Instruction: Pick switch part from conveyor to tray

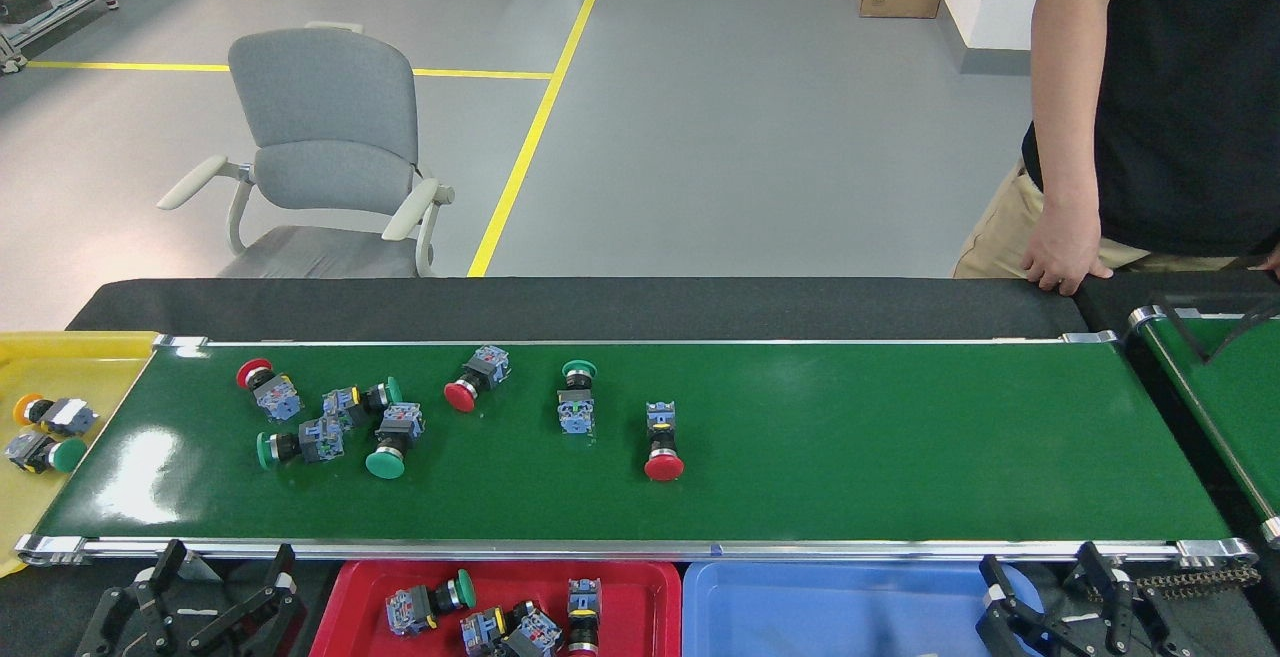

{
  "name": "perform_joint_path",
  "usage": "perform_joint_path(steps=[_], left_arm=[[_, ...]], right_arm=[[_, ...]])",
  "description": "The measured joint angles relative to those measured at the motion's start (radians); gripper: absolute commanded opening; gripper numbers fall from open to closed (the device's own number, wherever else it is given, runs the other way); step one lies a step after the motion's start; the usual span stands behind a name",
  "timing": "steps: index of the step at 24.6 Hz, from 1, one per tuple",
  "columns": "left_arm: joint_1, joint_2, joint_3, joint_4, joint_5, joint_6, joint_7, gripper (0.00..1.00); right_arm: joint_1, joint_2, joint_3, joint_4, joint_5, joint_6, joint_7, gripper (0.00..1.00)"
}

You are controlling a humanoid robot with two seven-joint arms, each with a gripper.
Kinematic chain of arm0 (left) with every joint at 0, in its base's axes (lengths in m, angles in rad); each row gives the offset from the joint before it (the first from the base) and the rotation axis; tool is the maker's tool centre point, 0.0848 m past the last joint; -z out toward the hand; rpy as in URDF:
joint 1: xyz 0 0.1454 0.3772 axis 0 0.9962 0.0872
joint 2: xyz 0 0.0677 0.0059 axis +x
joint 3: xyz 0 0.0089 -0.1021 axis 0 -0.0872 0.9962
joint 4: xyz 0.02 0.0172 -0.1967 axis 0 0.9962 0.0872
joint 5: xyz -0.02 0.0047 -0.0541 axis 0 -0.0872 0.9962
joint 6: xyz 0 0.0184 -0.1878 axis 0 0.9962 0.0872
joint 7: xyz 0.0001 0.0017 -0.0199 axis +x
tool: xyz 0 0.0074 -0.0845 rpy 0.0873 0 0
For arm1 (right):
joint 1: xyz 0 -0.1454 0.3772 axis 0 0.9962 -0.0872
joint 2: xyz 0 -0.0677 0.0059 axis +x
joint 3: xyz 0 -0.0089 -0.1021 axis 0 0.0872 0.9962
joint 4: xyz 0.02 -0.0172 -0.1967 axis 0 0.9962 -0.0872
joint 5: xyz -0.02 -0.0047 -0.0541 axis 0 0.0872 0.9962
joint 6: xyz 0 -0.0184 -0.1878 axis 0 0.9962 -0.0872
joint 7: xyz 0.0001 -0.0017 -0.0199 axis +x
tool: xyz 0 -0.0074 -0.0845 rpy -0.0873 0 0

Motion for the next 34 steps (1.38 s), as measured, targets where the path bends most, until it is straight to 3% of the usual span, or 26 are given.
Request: perform_joint_path(steps=[7,12,19,25,34], left_arm=[[-0.202,0.077,0.028,0.283,0.067,-0.213,-0.012,1.0],[-0.246,0.158,0.028,0.39,0.073,-0.266,-0.004,1.0],[-0.379,0.207,0.024,0.633,0.073,-0.318,0.03,1.0],[-0.491,0.212,0.021,0.837,0.073,-0.384,0.036,1.0],[-0.582,0.21,-0.012,0.959,0.073,-0.427,0.037,1.0]], right_arm=[[0.0,0.002,0.0,0.0,0.0,-0.017,0.002,1.0],[0.0,0.002,0.001,0.001,0.0,-0.052,0.002,1.0],[0.0,0.002,0.003,0.007,0.0,-0.084,0.006,1.0],[0.0,0.002,0.004,0.018,0.0,-0.111,0.009,1.0],[0.0,0.001,0.005,0.028,0.0,-0.12,0.01,1.0]])
